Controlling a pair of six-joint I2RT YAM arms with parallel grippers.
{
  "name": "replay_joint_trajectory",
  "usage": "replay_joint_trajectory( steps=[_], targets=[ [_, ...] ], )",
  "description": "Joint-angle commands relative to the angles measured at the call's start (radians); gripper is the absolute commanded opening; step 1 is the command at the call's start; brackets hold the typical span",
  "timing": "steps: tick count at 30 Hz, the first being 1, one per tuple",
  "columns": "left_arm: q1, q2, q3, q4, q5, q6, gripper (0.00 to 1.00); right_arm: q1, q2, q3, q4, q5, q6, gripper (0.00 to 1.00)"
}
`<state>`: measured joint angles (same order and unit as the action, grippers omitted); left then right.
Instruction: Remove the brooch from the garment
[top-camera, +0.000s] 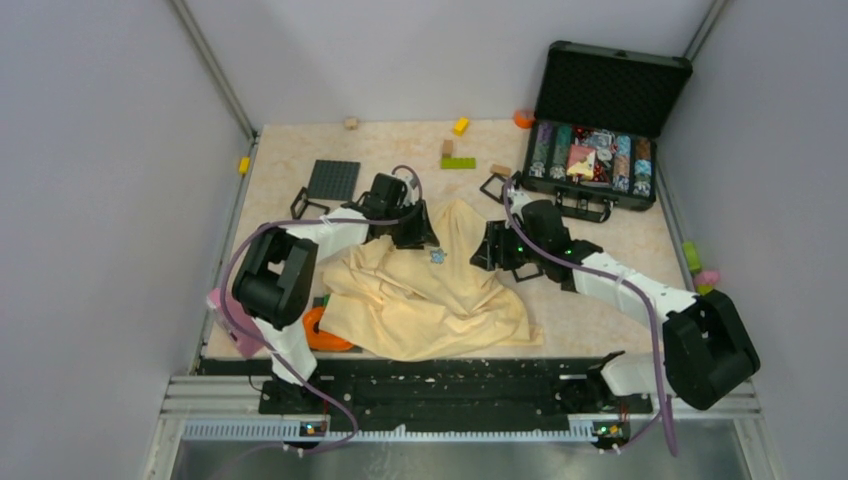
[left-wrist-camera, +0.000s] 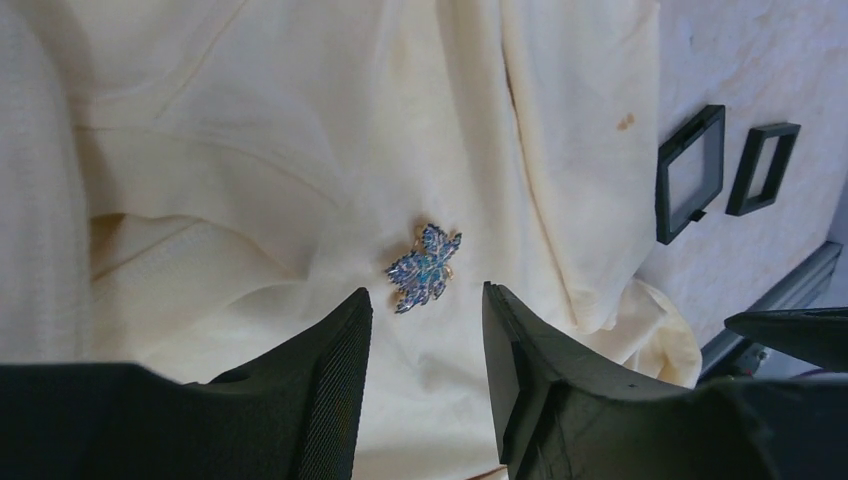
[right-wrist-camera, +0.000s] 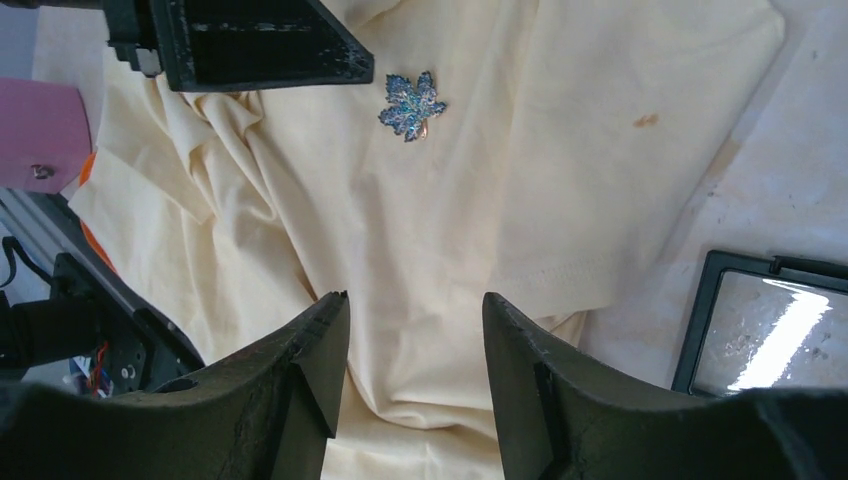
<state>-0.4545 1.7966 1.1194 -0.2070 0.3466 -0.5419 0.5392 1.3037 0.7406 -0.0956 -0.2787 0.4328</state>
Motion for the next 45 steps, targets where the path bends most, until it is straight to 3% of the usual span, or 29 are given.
replay_joint_trajectory(
  steps=[1, 5, 12, 17, 21, 25, 29, 35, 45],
  targets=[
    [0.001, 0.061, -0.001, 0.097, 0.128, -0.062, 0.48, -0.001, 0.009, -0.005, 0.115, -0.045, 0.036, 0.53],
    [0.012, 0.085, -0.005, 0.07, 0.104, -0.057, 0.42, 0.0, 0.008, -0.003, 0.117, -0.042, 0.037, 0.53],
    [0.015, 0.107, -0.005, 0.056, 0.116, -0.054, 0.43, 0.0, 0.045, -0.009, 0.128, -0.056, 0.032, 0.53],
    [0.035, 0.144, -0.043, 0.187, 0.237, -0.114, 0.36, 0.0, 0.055, -0.038, 0.184, -0.069, 0.059, 0.52],
    [0.037, 0.158, -0.041, 0.194, 0.241, -0.094, 0.33, 0.0, 0.054, -0.043, 0.197, -0.076, 0.061, 0.52],
    [0.054, 0.161, -0.052, 0.199, 0.225, -0.092, 0.19, -0.001, 0.061, -0.047, 0.198, -0.083, 0.056, 0.51],
    [0.076, 0.16, -0.094, 0.34, 0.286, -0.154, 0.03, -0.001, 0.067, -0.06, 0.215, -0.083, 0.056, 0.51],
    [0.101, 0.142, -0.133, 0.483, 0.418, -0.251, 0.0, -0.001, 0.088, -0.043, 0.206, -0.096, 0.043, 0.5],
    [0.147, 0.071, -0.182, 0.541, 0.538, -0.345, 0.0, 0.009, 0.082, 0.018, 0.236, -0.23, -0.163, 0.58]
  ],
)
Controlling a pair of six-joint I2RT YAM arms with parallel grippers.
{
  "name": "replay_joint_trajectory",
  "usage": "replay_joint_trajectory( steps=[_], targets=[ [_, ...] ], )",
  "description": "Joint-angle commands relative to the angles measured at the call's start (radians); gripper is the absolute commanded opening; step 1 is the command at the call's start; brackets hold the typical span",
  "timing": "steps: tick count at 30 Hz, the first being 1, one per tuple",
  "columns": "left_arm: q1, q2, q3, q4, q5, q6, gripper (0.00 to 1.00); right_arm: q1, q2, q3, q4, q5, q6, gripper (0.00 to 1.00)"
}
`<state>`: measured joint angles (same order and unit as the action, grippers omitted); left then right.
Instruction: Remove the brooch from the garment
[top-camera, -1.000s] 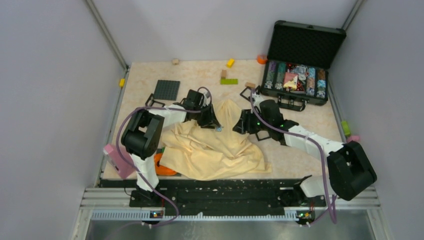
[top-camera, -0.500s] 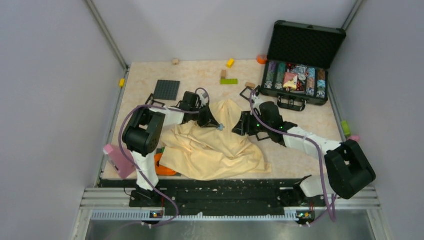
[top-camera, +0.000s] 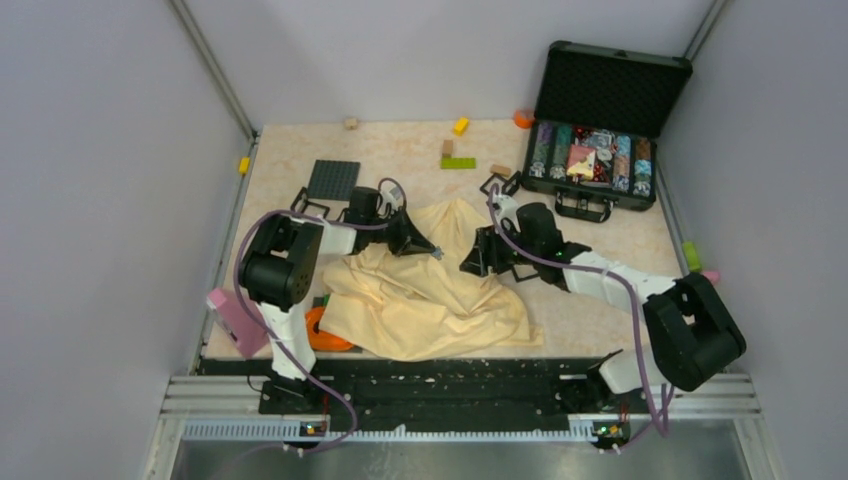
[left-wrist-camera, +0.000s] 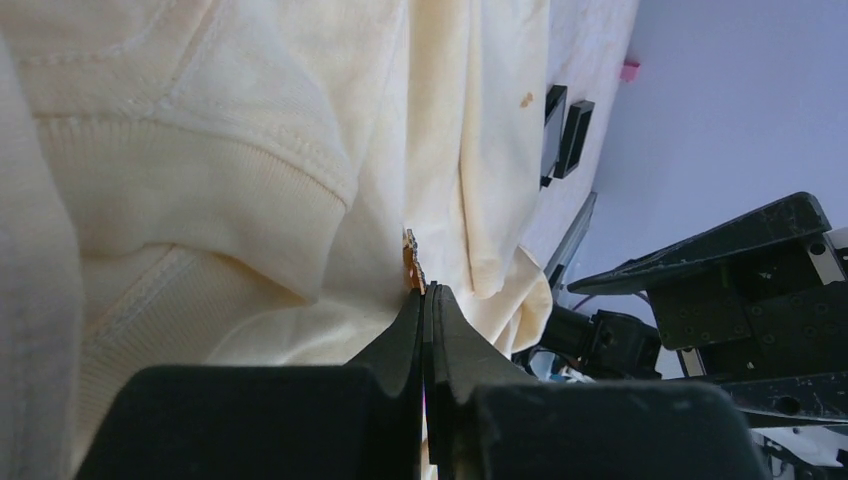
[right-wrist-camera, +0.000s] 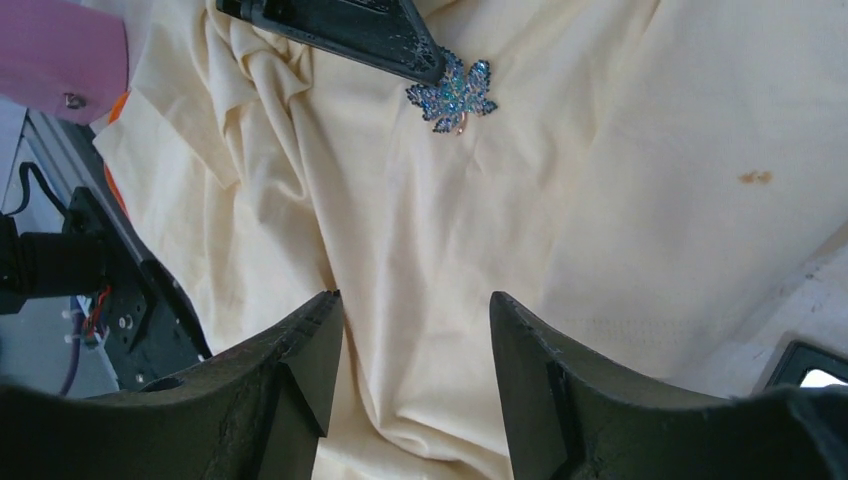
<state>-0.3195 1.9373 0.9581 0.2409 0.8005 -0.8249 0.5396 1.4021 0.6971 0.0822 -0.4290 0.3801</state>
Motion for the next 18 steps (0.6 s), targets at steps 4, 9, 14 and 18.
replay_joint_trajectory(
  steps=[4, 9, 14, 18],
  targets=[
    [0.016, -0.088, -0.037, 0.144, 0.115, -0.11, 0.0, 0.054, -0.014, 0.018, 0.221, -0.037, -0.179, 0.6],
    [0.019, -0.121, -0.066, 0.232, 0.161, -0.191, 0.0, 0.138, -0.011, -0.071, 0.456, 0.057, -0.457, 0.61],
    [0.02, -0.162, -0.077, 0.2, 0.161, -0.192, 0.0, 0.14, 0.041, -0.008, 0.429, 0.077, -0.562, 0.56],
    [0.02, -0.18, -0.089, 0.215, 0.164, -0.212, 0.0, 0.141, 0.041, -0.065, 0.543, 0.072, -0.655, 0.55]
  ],
)
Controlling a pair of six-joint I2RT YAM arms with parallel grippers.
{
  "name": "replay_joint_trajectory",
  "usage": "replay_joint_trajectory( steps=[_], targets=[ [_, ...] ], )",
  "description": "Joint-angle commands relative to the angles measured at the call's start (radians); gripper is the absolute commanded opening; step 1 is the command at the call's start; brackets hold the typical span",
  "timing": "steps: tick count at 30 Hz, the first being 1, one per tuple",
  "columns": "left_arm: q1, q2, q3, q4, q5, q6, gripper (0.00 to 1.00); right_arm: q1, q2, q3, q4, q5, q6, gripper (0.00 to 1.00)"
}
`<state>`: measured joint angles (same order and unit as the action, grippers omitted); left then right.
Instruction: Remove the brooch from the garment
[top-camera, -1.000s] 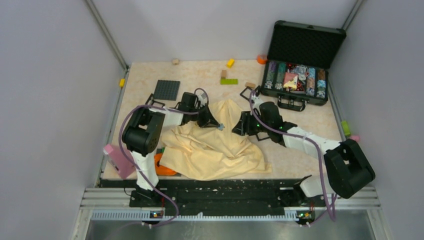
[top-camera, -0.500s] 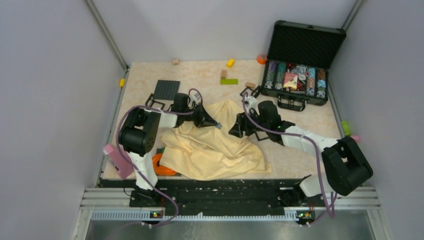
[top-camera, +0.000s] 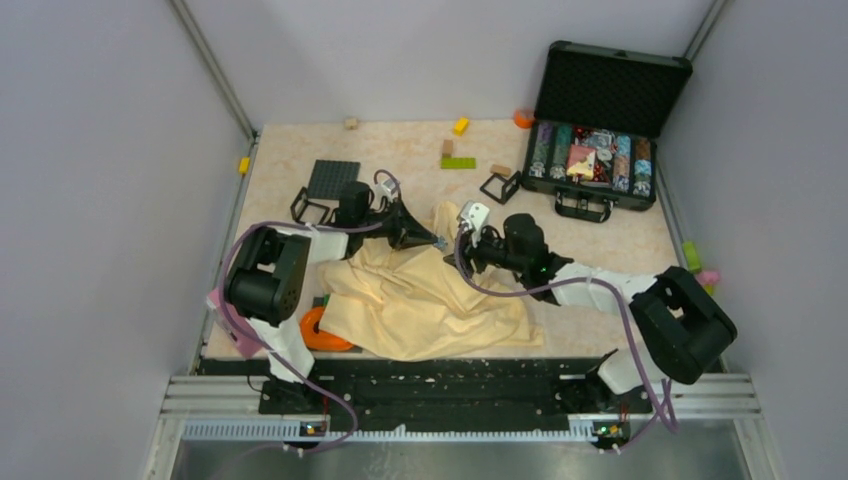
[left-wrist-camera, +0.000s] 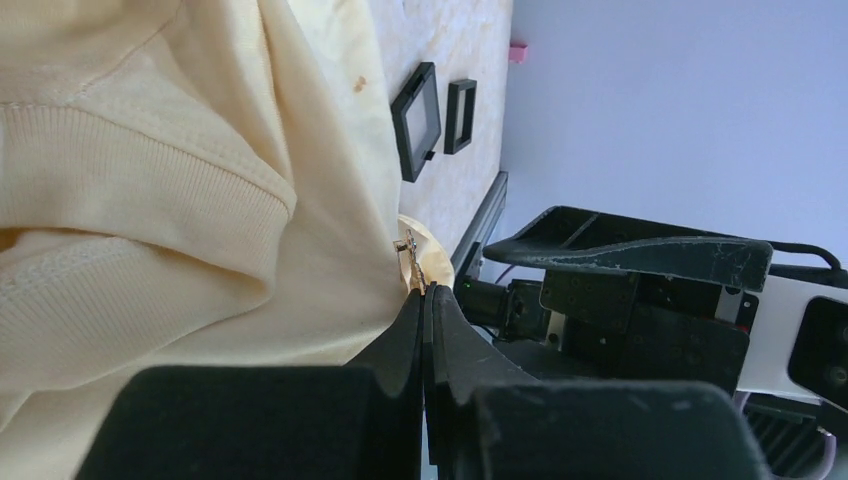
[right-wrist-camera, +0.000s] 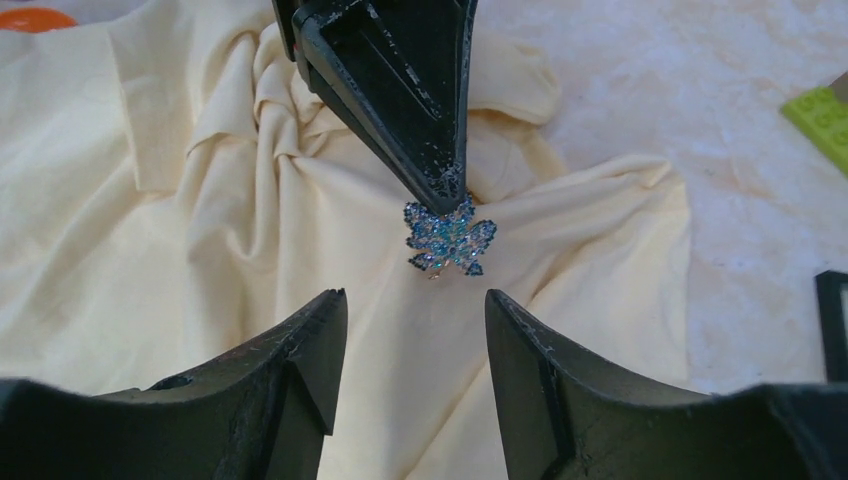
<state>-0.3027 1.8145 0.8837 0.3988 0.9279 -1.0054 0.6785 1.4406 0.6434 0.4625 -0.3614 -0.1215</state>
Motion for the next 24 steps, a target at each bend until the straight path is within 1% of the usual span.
replay_joint_trajectory(
  steps=[1, 3, 6, 9, 14, 19, 24],
  targets=[
    [0.004, -0.059, -0.016, 0.06, 0.038, -0.036, 0.0, 0.003, 0.004, -0.03, 0.202, -0.008, -0.177, 0.55],
    [0.004, -0.062, -0.019, 0.065, 0.042, -0.043, 0.0, 0.012, 0.011, -0.054, 0.253, -0.025, -0.245, 0.55],
    [0.004, -0.064, -0.028, 0.083, 0.047, -0.055, 0.0, 0.035, 0.029, -0.08, 0.326, 0.005, -0.321, 0.56],
    [0.004, -0.063, -0.029, 0.091, 0.053, -0.06, 0.0, 0.04, 0.05, -0.108, 0.387, -0.017, -0.406, 0.56],
    [0.004, -0.061, -0.032, 0.111, 0.064, -0.075, 0.0, 0.058, 0.073, -0.111, 0.367, -0.033, -0.528, 0.53],
    [0.004, -0.058, -0.03, 0.115, 0.071, -0.078, 0.0, 0.07, 0.096, -0.109, 0.357, 0.07, -0.616, 0.5],
    [0.004, -0.054, -0.029, 0.116, 0.078, -0.079, 0.0, 0.072, 0.141, -0.091, 0.361, 0.102, -0.701, 0.48]
  ],
)
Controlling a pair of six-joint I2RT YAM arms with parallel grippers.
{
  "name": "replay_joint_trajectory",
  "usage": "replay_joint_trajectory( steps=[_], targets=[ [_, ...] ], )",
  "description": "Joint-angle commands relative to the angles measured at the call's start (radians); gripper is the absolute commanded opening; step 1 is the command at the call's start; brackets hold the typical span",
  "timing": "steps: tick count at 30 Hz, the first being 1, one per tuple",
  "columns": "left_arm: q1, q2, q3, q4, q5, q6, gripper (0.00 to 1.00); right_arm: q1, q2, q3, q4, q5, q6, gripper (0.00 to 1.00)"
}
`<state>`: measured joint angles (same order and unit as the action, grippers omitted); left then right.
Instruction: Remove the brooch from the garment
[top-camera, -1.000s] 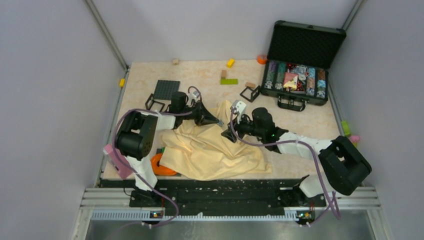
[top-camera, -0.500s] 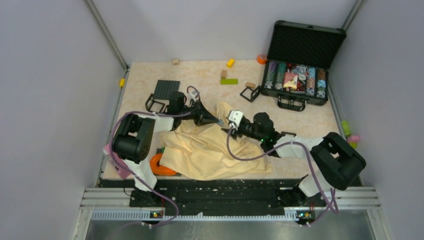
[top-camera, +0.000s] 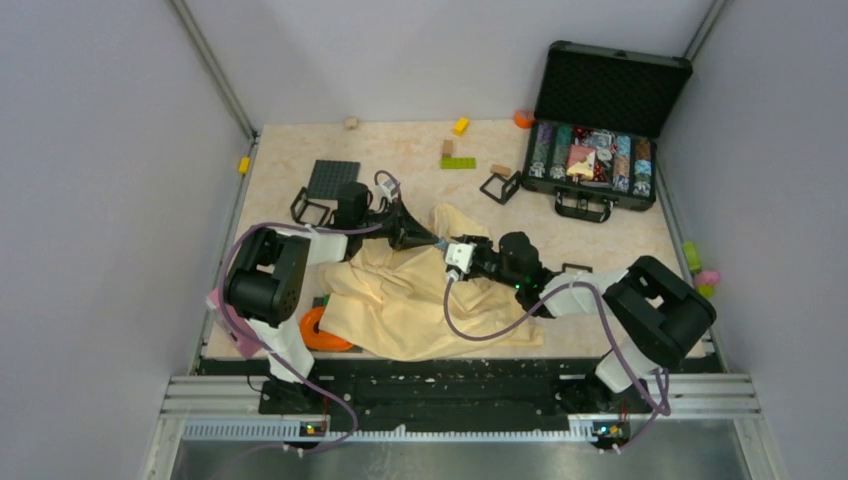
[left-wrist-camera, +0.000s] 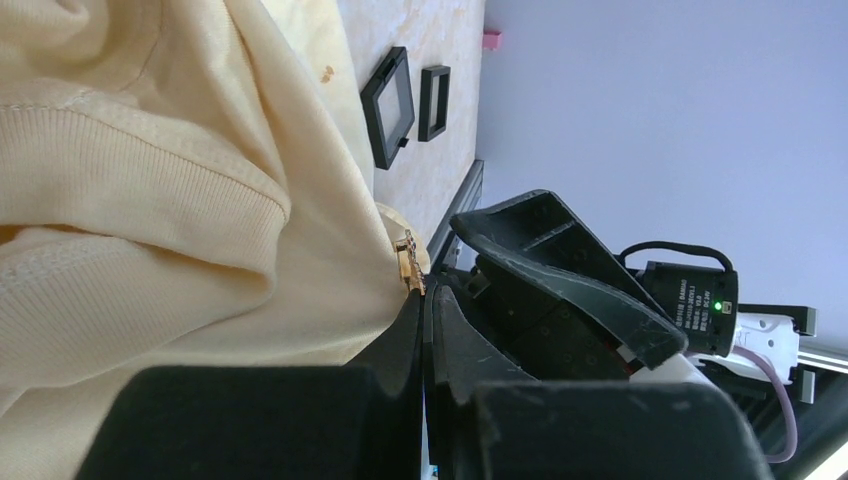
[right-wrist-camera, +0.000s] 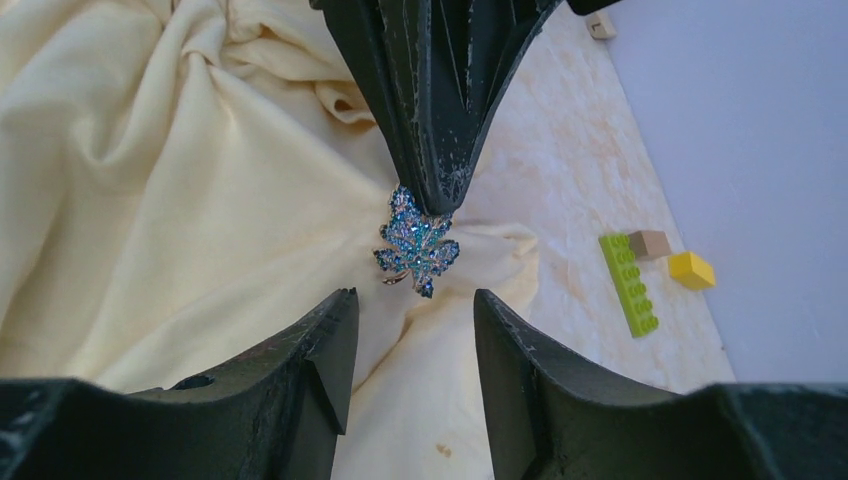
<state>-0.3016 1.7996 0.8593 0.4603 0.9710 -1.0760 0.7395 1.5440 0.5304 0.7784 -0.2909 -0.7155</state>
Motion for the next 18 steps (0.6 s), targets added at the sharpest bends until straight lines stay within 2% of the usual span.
replay_joint_trajectory(
  steps=[1, 13, 18],
  targets=[
    [0.003, -0.038, -0.005, 0.055, 0.036, -0.009, 0.0, 0.011, 0.047, 0.02, 0.062, 0.036, -0.12, 0.48],
    [0.003, -0.027, 0.002, 0.048, 0.043, -0.015, 0.0, 0.04, 0.091, 0.033, 0.198, 0.057, -0.171, 0.46],
    [0.002, -0.025, 0.006, 0.045, 0.041, -0.016, 0.0, 0.044, 0.085, 0.043, 0.17, 0.031, -0.176, 0.33]
  ],
)
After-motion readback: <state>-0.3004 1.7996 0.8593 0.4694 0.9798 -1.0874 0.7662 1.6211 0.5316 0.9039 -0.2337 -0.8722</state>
